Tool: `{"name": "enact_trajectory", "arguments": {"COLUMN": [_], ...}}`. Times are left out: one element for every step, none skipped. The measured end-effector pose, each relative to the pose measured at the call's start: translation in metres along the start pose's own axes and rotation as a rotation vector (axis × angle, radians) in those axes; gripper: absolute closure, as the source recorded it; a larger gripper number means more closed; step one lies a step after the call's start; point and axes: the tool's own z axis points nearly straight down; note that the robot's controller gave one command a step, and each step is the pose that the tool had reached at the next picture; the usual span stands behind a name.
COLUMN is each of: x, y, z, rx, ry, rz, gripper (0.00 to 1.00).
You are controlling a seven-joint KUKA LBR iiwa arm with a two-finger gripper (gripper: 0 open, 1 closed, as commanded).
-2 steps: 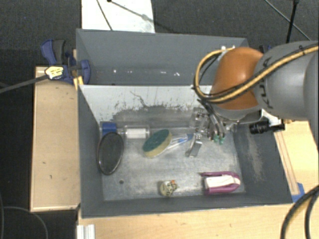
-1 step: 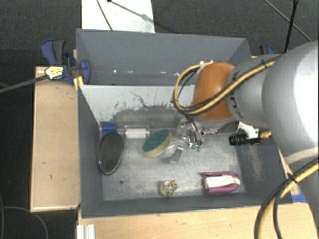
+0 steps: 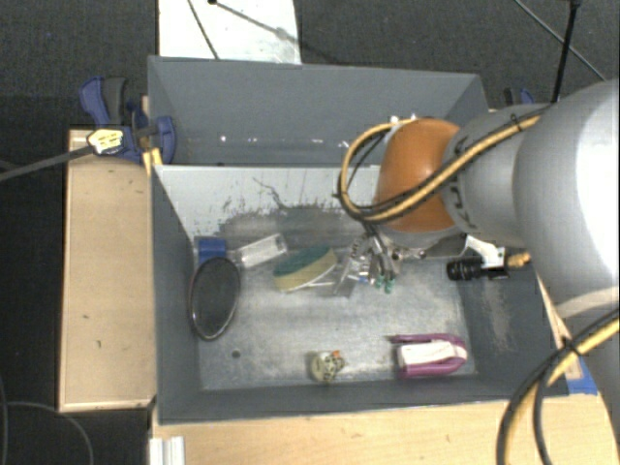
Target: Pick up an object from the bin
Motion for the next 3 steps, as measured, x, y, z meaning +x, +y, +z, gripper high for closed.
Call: {"name": "enact_trajectory", "arguments": {"x": [0.0, 0.0, 0.057], "y": [0.0, 0.0, -0.032], "z": [0.0, 0.0, -0.129], "rx": [0.0, 0.001, -0.004], "ry": [-0.001, 0.0, -0.008], "rz": [-0.001, -0.003, 0.032], "gripper": [0.0, 1.0, 1.0]}}
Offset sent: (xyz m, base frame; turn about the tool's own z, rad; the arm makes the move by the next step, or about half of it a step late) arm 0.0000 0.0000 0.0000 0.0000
